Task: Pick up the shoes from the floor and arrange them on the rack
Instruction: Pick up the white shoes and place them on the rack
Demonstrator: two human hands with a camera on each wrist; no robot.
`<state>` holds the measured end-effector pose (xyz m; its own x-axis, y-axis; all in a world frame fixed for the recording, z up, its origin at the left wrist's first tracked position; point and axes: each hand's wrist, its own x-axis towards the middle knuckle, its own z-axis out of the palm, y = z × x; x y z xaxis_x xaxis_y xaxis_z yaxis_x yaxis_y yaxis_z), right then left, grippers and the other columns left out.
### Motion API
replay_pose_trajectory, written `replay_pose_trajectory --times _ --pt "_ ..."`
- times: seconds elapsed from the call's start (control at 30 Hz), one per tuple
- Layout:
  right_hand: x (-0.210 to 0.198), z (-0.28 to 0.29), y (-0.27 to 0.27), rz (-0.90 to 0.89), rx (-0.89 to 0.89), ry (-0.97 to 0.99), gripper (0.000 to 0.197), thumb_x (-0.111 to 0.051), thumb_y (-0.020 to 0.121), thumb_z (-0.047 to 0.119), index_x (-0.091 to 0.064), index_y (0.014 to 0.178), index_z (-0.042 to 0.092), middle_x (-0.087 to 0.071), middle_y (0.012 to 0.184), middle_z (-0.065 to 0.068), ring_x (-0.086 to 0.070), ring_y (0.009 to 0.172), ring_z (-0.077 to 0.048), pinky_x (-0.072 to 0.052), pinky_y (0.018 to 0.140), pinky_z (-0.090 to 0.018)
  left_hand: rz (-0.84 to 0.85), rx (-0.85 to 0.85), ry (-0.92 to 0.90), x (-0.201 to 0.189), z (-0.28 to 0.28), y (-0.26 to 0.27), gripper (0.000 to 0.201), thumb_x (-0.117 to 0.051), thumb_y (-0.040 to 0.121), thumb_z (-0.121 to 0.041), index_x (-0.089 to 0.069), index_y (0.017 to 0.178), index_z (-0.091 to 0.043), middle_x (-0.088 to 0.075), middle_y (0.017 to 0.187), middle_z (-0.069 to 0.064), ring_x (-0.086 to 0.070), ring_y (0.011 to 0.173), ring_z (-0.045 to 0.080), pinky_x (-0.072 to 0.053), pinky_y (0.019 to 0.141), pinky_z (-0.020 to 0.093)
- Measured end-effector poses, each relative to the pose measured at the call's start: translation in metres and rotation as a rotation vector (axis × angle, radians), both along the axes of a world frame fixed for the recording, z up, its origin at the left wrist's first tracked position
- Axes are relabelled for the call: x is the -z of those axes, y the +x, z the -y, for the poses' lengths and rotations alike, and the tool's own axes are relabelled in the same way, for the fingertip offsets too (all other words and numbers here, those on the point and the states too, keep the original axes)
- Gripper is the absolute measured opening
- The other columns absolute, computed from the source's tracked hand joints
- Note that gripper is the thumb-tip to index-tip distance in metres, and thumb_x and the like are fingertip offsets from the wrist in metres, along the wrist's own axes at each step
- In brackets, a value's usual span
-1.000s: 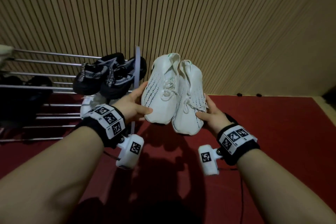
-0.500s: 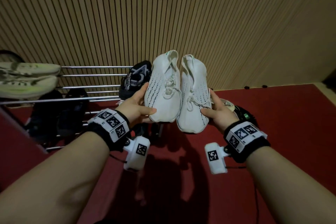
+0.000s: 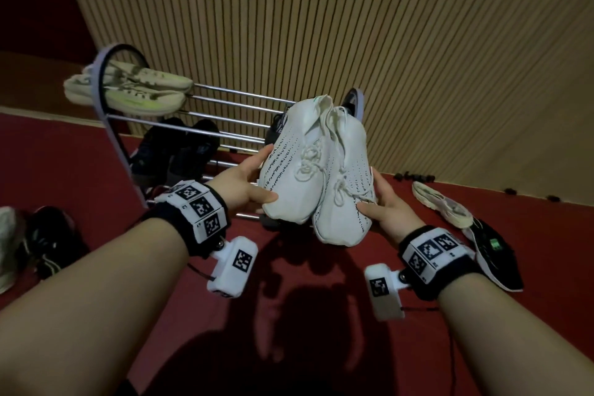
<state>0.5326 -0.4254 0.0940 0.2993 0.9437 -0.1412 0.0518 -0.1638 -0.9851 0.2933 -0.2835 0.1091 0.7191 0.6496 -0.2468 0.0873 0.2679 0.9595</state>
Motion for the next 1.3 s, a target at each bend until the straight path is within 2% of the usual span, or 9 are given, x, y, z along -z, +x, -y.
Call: replay_pose_trajectory --times 0.23,0.43,0.5,0.6,0.77,0.93,1.1,1.2,1.3 --pt "0.016 -0.032 -0.047 0.058 -0.062 0.014 0.125 -0.085 0.041 0.037 -0.021 0.148 0.027 -0.048 0.138 0.007 -0.052 0.12 -0.008 -0.047 0.091 -0.022 0.04 0.029 -0.002 0.031 -0.034 -0.052 0.104 -0.066 0.058 0.006 -0.028 0.143 -0.041 -0.05 0.138 0.0 -0.054 0.12 0.029 -0.049 0.084 0.047" --pt "0.032 -0.061 -0.102 0.108 0.039 0.009 0.1 -0.08 0.059 0.025 -0.024 0.142 0.031 -0.052 0.13 0.012 -0.05 0.121 -0.014 -0.042 0.102 -0.033 0.076 0.119 0.038 0.049 -0.085 -0.09 0.094 -0.055 0.076 0.022 -0.03 0.142 -0.039 -0.051 0.132 -0.005 -0.063 0.095 0.016 -0.057 0.064 0.031" --pt "0.035 -0.067 -0.12 0.114 0.1 -0.013 0.113 -0.086 0.05 0.037 -0.024 0.144 0.029 -0.05 0.137 0.006 -0.05 0.124 -0.015 -0.04 0.105 -0.038 0.086 0.155 0.037 0.051 -0.101 -0.101 0.097 -0.06 0.072 0.021 -0.03 0.142 -0.039 -0.05 0.133 -0.007 -0.062 0.1 0.012 -0.057 0.069 0.03" --pt "0.03 -0.073 -0.145 0.089 0.187 -0.034 0.104 -0.075 0.061 0.022 -0.019 0.149 0.029 -0.046 0.142 0.001 -0.047 0.128 -0.019 -0.034 0.11 -0.048 0.112 0.194 0.001 0.052 -0.118 -0.115 0.101 -0.065 0.066 0.017 -0.029 0.143 -0.037 -0.052 0.133 -0.008 -0.055 0.113 0.008 -0.054 0.084 0.031" --pt "0.026 -0.073 -0.161 0.124 0.168 -0.068 0.095 -0.073 0.065 0.019 -0.023 0.144 0.031 -0.051 0.137 0.002 -0.05 0.125 -0.017 -0.04 0.104 -0.039 0.136 0.279 0.023 0.055 -0.13 -0.126 0.107 -0.071 0.055 0.002 -0.027 0.144 -0.037 -0.053 0.131 -0.016 -0.049 0.121 0.003 -0.053 0.082 0.022" --pt "0.037 -0.082 -0.164 0.071 0.104 -0.008 0.08 -0.058 0.072 0.001 -0.024 0.139 0.028 -0.056 0.123 0.011 -0.061 0.106 0.001 -0.049 0.083 -0.015 0.162 0.247 0.059 0.073 -0.137 -0.142 0.104 -0.071 0.056 0.001 -0.025 0.14 -0.041 -0.049 0.13 -0.024 -0.045 0.118 -0.009 -0.048 0.087 0.013" --pt "0.07 -0.106 -0.172 -0.013 -0.001 -0.073 0.107 -0.079 0.067 0.013 -0.013 0.15 0.025 -0.054 0.132 0.007 -0.056 0.118 -0.008 -0.048 0.093 -0.024 0.111 0.166 0.043 0.097 -0.14 -0.176 0.107 -0.077 0.052 -0.005 -0.026 0.138 -0.044 -0.048 0.131 -0.027 -0.044 0.121 -0.009 -0.044 0.098 0.025" --pt "0.099 -0.121 -0.173 -0.069 -0.081 -0.124 0.104 -0.079 0.07 0.009 -0.013 0.148 0.026 -0.059 0.124 0.009 -0.061 0.109 -0.004 -0.049 0.087 -0.02 0.025 0.131 0.028 0.117 -0.135 -0.198 0.11 -0.074 0.056 -0.002 -0.022 0.145 -0.04 -0.045 0.141 -0.016 -0.044 0.126 0.007 -0.042 0.091 0.035" --pt "0.121 -0.127 -0.175 -0.092 -0.165 -0.161 0.118 -0.091 0.052 0.029 -0.02 0.146 0.032 -0.056 0.133 0.002 -0.057 0.117 -0.012 -0.049 0.092 -0.026 -0.042 0.076 0.037 0.131 -0.13 -0.211 0.105 -0.068 0.061 0.002 -0.021 0.145 -0.041 -0.047 0.135 -0.02 -0.048 0.122 0.006 -0.051 0.079 0.026"
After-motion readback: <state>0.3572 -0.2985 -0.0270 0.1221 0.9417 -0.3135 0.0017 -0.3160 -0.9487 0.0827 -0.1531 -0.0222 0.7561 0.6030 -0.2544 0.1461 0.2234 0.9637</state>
